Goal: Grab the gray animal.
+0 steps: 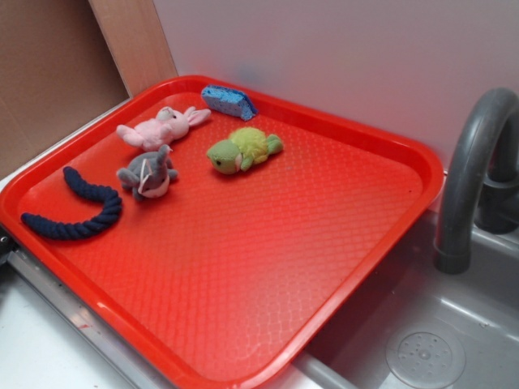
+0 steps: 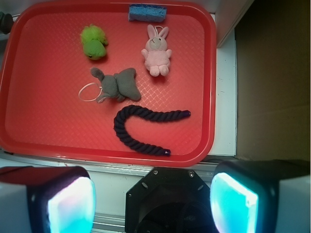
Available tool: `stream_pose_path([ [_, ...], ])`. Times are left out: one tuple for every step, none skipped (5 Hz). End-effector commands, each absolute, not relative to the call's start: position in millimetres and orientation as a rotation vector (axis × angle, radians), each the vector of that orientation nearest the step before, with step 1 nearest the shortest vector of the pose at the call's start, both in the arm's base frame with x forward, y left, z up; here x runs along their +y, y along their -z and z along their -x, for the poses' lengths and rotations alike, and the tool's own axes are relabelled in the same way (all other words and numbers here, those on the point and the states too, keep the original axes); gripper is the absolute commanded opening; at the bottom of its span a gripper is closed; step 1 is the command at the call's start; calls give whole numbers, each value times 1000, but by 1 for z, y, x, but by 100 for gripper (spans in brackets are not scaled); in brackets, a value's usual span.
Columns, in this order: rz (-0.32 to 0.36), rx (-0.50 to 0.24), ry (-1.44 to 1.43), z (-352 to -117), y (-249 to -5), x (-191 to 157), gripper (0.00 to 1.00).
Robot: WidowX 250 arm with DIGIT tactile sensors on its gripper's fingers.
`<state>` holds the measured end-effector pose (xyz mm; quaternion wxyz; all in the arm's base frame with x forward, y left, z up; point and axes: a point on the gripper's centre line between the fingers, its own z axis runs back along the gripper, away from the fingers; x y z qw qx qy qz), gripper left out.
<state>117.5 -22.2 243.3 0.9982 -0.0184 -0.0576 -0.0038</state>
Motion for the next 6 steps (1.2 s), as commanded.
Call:
stream_pose_path([
  [37,-115,8,-118,-243,-22,100],
  [54,-128,-202,-127,-249,-27,100],
  [66,-137,-453,-138,-247,-30,100],
  [40,-51,-706,-156,-238,-32,100],
  [103,51,-962,-177,-216,-31,100],
  [133,-4,-1209,-204,-195,-34,100],
])
